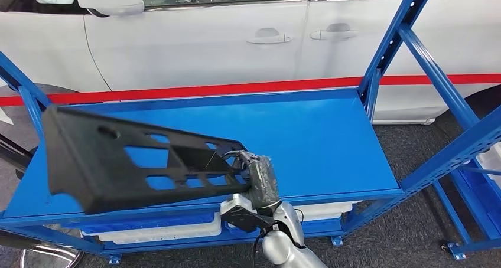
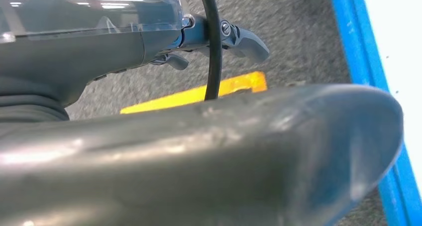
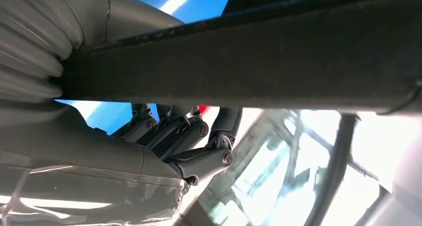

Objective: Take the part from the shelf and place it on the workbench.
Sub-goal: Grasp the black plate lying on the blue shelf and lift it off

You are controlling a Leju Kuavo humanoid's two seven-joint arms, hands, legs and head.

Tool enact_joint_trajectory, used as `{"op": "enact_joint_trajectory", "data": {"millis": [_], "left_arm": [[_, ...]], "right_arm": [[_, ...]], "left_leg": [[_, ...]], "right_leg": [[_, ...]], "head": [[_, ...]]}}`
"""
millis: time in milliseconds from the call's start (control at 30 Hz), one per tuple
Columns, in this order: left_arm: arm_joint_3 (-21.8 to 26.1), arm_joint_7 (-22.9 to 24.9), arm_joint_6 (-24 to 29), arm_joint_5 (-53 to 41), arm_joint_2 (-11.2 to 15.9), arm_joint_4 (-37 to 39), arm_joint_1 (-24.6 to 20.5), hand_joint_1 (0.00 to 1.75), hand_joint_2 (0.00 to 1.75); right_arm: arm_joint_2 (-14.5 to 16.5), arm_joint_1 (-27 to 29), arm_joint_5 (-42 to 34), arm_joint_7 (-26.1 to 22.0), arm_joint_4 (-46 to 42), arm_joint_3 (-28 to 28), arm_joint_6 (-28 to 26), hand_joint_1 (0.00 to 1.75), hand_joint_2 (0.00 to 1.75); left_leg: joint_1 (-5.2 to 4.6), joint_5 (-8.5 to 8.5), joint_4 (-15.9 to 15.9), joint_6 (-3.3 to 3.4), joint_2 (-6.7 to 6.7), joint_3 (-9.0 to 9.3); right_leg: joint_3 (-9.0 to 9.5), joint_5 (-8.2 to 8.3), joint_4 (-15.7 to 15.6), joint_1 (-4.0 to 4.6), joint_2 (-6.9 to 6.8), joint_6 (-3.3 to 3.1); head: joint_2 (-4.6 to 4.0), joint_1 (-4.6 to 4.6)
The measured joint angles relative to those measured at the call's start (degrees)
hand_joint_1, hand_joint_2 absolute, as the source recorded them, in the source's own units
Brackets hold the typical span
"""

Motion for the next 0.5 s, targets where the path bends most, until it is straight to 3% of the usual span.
{"op": "enact_joint_trajectory", "data": {"millis": [100,200,233,267,300,400,433,500], "left_arm": [[1.0,-0.3,0.3,0.6,-0.5,0.0,0.3,0.0,0.0],[1.9,-0.7,0.3,0.9,-0.8,0.0,0.4,0.0,0.0],[2.1,-0.7,0.4,0.9,-0.8,0.0,0.4,0.0,0.0],[2.3,-0.7,0.4,1.0,-0.9,0.0,0.5,0.0,0.0],[2.6,-0.8,0.4,1.0,-0.9,0.0,0.5,0.0,0.0],[3.0,-1.0,0.3,1.2,-1.1,0.0,0.4,0.0,0.0],[3.0,-1.1,0.3,1.2,-1.2,0.0,0.3,0.0,0.0],[3.1,-1.0,0.3,0.9,-1.3,0.0,0.2,0.0,0.0]], "right_arm": [[-2.0,4.4,-8.4,-2.7,-11.1,0.1,2.5,1.75,1.75],[-3.7,7.8,-11.7,-4.6,-18.7,0.1,3.8,1.75,1.75],[-4.2,8.8,-12.3,-4.9,-20.4,0.0,4.1,1.75,1.75],[-4.7,9.7,-12.8,-5.1,-21.9,0.0,4.4,1.75,1.75],[-5.1,10.4,-13.2,-5.3,-23.1,0.0,4.5,1.75,1.75],[-5.8,11.8,-14.1,-5.3,-25.8,0.0,4.9,1.75,1.75],[-6.0,12.1,-14.6,-5.3,-26.5,0.0,5.1,1.75,1.75],[-6.2,12.7,-16.2,-5.0,-27.3,-0.2,6.0,1.75,1.75]], "left_leg": [[0.26,-1.68,2.1,-0.88,0.14,-0.89],[0.44,-7.09,12.5,-1.51,0.23,-5.52],[0.47,-8.18,15.8,-1.61,0.23,-7.05],[0.47,-8.14,17.2,-1.62,0.23,-7.75],[0.47,-6.9,16.0,-1.53,0.23,-7.27],[0.25,-1.31,4.3,-0.75,0.24,-1.76],[0.08,-0.56,1.6,-0.45,0.23,-0.53],[-0.29,-0.53,0.4,0.0,0.14,-0.07]], "right_leg": [[0.13,0.3,-0.4,-0.35,-0.16,-0.92],[0.26,0.23,-0.6,-0.38,-0.28,-1.45],[0.28,0.17,-0.5,-0.32,-0.27,-1.5],[0.33,0.1,-0.5,-0.28,-0.23,-1.53],[0.43,0.01,-0.4,-0.25,-0.16,-1.51],[0.84,-0.42,-0.2,-0.12,0.03,-1.11],[0.82,-0.5,-0.2,-0.05,0.04,-0.85],[0.67,-0.47,-0.1,0.02,0.02,-0.31]], "head": [[0.0,-0.01],[0.0,-0.01],[0.0,-0.01],[0.0,-0.01],[0.0,-0.01],[0.0,0.0],[0.0,0.0],[0.0,-0.01]]}}
